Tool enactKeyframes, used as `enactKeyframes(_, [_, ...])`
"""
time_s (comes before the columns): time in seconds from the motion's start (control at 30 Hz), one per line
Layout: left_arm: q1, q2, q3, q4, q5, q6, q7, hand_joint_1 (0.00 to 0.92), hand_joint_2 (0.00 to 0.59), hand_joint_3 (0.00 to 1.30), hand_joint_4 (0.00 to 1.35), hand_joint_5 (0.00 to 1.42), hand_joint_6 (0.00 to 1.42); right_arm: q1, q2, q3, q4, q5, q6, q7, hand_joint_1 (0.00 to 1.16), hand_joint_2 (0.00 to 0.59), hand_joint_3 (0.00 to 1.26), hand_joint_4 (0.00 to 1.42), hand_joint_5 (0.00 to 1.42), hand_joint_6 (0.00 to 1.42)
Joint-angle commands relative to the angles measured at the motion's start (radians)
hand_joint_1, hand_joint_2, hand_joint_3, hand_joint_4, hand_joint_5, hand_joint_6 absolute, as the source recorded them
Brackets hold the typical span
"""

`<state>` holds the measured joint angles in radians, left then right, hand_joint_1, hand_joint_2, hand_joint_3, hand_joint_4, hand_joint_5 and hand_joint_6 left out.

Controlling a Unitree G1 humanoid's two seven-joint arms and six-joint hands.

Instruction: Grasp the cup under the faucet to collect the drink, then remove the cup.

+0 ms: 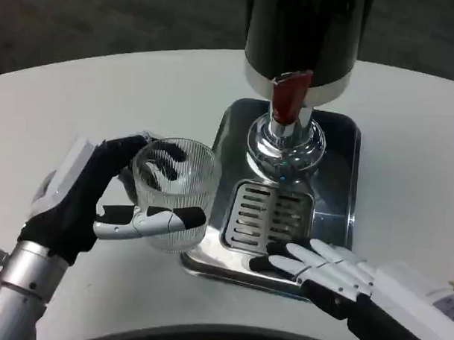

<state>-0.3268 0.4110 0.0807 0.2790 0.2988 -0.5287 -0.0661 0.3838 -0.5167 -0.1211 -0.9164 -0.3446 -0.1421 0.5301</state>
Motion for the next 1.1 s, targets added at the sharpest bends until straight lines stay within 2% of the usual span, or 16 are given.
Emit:
enactKeyframes(0.03, [-0.076, -0.008, -0.037, 0.069, 0.049, -0.041, 0.067, 0.523, 0.043, 0.74, 0.87, 1.08, 0.93, 0.004, 0.002, -0.010, -0.020, 0.013, 0.002, -0.003, 0.67, 0.564, 0.13, 0.05, 0.00, 0.00])
enactKeyframes(0.63, [-0.234, -0.064, -0.165, 0.253, 0.173, -0.029, 0.235, 0.458, 0.091, 0.74, 0.88, 1.10, 0.93, 0.007, 0.006, -0.023, -0.027, 0.024, 0.015, -0.003, 0.66, 0.561, 0.13, 0.06, 0.00, 0.00])
enactKeyframes(0.9, [-0.280, -0.074, -0.221, 0.317, 0.229, -0.035, 0.296, 0.448, 0.099, 0.74, 0.88, 1.10, 0.93, 0.008, 0.008, -0.019, -0.024, 0.025, 0.016, -0.006, 0.66, 0.559, 0.13, 0.06, 0.00, 0.00])
enactKeyframes(1.1, [-0.316, -0.077, -0.273, 0.363, 0.270, -0.038, 0.322, 0.413, 0.127, 0.74, 0.88, 1.11, 0.93, 0.013, 0.011, -0.022, -0.030, 0.024, 0.019, -0.008, 0.66, 0.559, 0.13, 0.06, 0.00, 0.00])
